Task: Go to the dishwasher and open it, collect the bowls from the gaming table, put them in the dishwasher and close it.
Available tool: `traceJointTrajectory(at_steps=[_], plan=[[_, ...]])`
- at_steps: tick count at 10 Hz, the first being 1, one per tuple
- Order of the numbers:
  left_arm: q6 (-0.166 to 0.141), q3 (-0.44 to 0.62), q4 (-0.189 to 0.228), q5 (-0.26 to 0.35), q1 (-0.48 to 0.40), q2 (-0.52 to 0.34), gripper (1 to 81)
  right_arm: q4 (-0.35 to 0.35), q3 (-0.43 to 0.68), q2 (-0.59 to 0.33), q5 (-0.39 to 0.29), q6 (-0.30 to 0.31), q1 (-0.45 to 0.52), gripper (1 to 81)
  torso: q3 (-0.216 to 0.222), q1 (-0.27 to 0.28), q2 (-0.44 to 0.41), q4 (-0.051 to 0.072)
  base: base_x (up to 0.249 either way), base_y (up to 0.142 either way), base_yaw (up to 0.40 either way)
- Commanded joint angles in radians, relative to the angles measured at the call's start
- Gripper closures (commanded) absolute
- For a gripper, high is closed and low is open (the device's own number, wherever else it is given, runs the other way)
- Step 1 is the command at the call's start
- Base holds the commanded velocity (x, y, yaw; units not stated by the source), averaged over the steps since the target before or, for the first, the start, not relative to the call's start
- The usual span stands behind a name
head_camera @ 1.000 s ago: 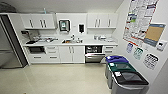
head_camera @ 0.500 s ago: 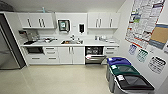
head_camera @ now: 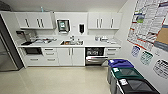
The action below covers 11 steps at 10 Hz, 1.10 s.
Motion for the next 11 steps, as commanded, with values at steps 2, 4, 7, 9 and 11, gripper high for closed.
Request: traceJointTrajectory(at_steps=[2,4,7,9,11], plan=[[0.008,-0.001,0.012,0.029,-0.034,-0.008,81.1,-0.011,0.003,-0.013,-0.060,-0.005,0.033,81.1,0.000,0.000,0.000,0.000,0.172,0.000,0.000],[0.008,0.001,0.012,0.027,-0.034,-0.008,81.1,-0.011,0.003,-0.013,-0.060,-0.005,0.033,81.1,0.000,0.000,0.000,0.000,0.172,0.000,0.000],[0.006,0.001,0.010,0.027,-0.034,-0.010,81.1,-0.023,0.003,-0.013,-0.060,-0.005,0.033,81.1,0.000,0.000,0.000,0.000,0.159,0.000,0.000],[0.008,0.004,0.010,0.027,-0.034,-0.007,81.1,-0.023,0.001,-0.015,-0.060,-0.005,0.034,81.1,0.000,0.000,0.000,0.000,0.141,0.000,0.000],[0.008,0.003,0.012,0.027,-0.033,-0.007,81.1,-0.023,0.001,-0.013,-0.059,-0.005,0.035,81.1,0.000,0.000,0.000,0.000,0.139,0.000,0.000]])
